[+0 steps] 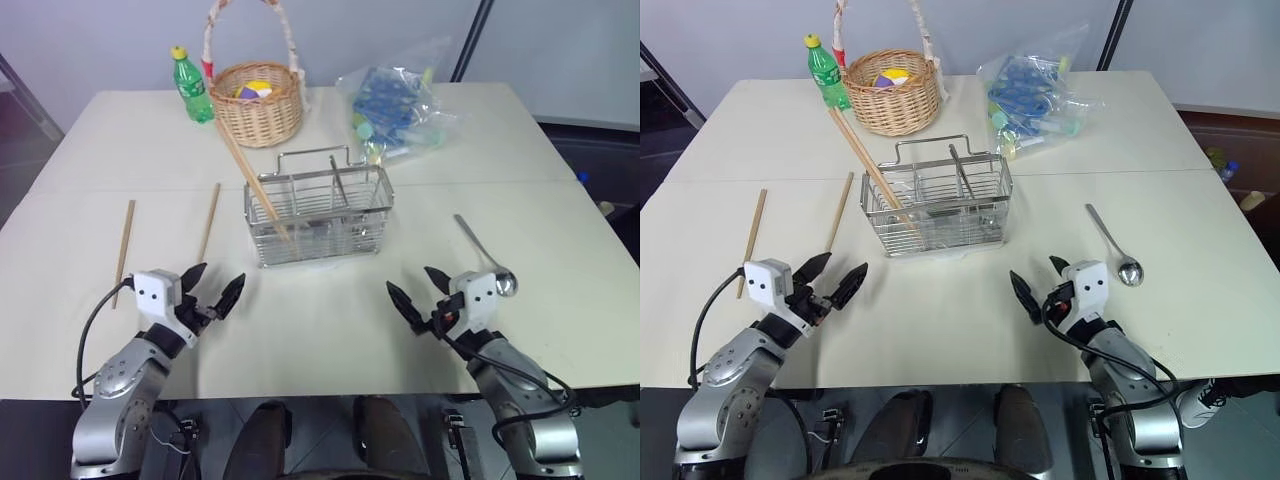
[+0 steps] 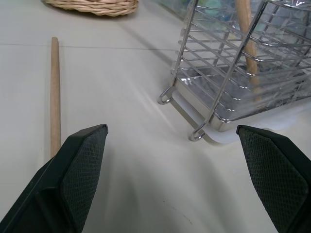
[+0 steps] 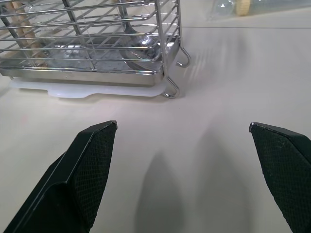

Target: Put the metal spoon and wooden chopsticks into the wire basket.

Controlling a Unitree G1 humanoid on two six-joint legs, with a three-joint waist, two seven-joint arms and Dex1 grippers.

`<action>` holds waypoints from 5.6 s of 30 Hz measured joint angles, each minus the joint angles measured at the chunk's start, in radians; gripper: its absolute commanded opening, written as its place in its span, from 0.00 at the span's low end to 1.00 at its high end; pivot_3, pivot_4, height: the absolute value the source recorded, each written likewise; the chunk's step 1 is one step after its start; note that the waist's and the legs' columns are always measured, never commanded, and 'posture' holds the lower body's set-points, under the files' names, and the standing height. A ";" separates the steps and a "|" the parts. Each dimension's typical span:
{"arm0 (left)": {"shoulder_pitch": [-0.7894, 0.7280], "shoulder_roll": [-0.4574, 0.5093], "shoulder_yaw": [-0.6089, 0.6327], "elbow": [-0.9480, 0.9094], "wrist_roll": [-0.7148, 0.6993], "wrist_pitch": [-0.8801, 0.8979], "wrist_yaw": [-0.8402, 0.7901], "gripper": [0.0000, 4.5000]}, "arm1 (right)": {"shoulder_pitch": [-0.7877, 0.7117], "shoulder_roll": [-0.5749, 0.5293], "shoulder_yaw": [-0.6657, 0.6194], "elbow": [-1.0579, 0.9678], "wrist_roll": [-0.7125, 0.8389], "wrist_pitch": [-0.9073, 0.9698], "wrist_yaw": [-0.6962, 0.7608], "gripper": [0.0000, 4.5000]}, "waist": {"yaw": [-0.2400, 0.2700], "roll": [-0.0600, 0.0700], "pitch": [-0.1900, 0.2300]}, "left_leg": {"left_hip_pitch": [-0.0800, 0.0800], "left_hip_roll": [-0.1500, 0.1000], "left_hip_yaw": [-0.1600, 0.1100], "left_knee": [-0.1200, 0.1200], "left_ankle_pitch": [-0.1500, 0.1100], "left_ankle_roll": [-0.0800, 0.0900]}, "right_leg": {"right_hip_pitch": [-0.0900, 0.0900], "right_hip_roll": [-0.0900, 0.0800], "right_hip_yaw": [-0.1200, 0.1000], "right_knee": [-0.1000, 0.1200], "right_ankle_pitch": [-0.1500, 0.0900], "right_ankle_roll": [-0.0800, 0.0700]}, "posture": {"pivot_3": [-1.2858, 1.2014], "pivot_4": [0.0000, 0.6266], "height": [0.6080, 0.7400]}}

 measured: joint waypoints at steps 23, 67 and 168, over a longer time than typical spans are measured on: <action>0.075 0.328 0.242 -0.098 -0.242 0.119 -0.243 0.99 | -0.082 -0.052 -0.015 0.121 -0.007 -0.023 0.039 1.00 | -0.001 0.000 0.000 | 0.000 0.000 0.000 0.000 0.000 0.000 | 0.000 0.000 0.000 0.000 -0.001 -0.002 | 0.52 0.24 1.00; -0.215 0.594 0.264 -0.178 -0.674 0.431 -0.468 0.99 | -0.232 -0.300 -0.179 0.113 0.072 0.311 0.066 1.00 | -0.002 0.000 0.001 | 0.000 0.000 0.001 0.000 0.000 0.000 | 0.000 0.000 0.000 0.000 -0.001 -0.002 | 0.52 0.24 1.00; -0.199 0.622 0.366 -0.093 -0.679 0.477 -0.470 1.00 | -0.930 0.134 -0.077 0.121 0.276 0.459 -0.178 0.01 | -0.033 0.002 0.002 | -0.002 0.002 0.001 -0.002 0.000 0.000 | -0.006 0.002 0.000 0.004 0.001 0.001 | 0.52 0.24 1.00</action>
